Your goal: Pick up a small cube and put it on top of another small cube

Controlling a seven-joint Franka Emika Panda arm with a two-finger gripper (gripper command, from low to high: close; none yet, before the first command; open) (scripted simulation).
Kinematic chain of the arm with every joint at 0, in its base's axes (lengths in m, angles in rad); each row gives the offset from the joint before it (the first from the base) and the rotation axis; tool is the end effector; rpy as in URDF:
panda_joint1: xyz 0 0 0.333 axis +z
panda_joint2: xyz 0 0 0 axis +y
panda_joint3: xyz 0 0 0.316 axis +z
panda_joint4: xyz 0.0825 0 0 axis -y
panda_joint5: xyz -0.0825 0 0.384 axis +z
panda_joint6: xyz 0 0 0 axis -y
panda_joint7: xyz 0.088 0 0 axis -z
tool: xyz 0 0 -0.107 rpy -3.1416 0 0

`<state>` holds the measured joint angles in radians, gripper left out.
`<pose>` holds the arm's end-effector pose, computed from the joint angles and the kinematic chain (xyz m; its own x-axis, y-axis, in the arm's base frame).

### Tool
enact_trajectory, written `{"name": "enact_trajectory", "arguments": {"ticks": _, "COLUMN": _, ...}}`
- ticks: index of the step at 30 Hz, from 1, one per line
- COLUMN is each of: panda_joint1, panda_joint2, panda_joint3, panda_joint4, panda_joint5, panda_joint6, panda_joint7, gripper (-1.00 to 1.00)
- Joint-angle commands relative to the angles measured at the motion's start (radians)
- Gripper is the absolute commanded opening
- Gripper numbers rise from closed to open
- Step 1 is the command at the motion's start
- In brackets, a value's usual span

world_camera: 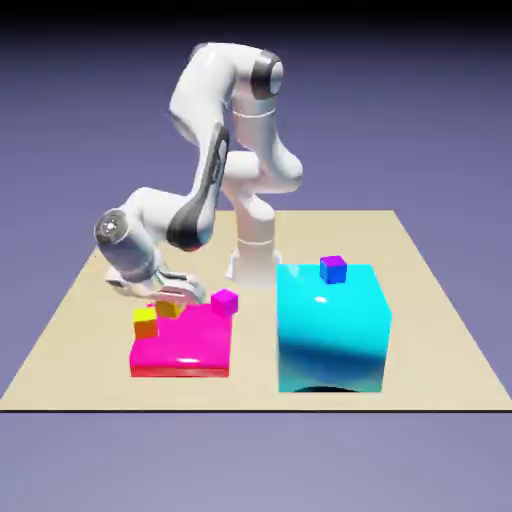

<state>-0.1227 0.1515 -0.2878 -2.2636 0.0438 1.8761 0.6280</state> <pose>0.4290 -0.1846 0.2665 0.3784 -0.8336 -0.4024 -0.8010 -0.5128 0.3089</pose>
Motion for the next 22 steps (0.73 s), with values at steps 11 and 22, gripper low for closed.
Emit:
{"name": "enact_trajectory", "arguments": {"ticks": 11, "panda_joint1": -0.007, "panda_joint2": -0.372, "panda_joint3": 0.130, "panda_joint4": -0.378, "panda_joint5": -0.072, "panda_joint6": 0.071, "panda_joint7": 0.201, "gripper": -1.00}}
{"name": "enact_trajectory", "arguments": {"ticks": 22, "panda_joint1": -0.006, "panda_joint2": -0.311, "panda_joint3": 0.124, "panda_joint4": -0.451, "panda_joint5": -0.053, "panda_joint6": 0.202, "panda_joint7": 0.202, "gripper": 1.00}}
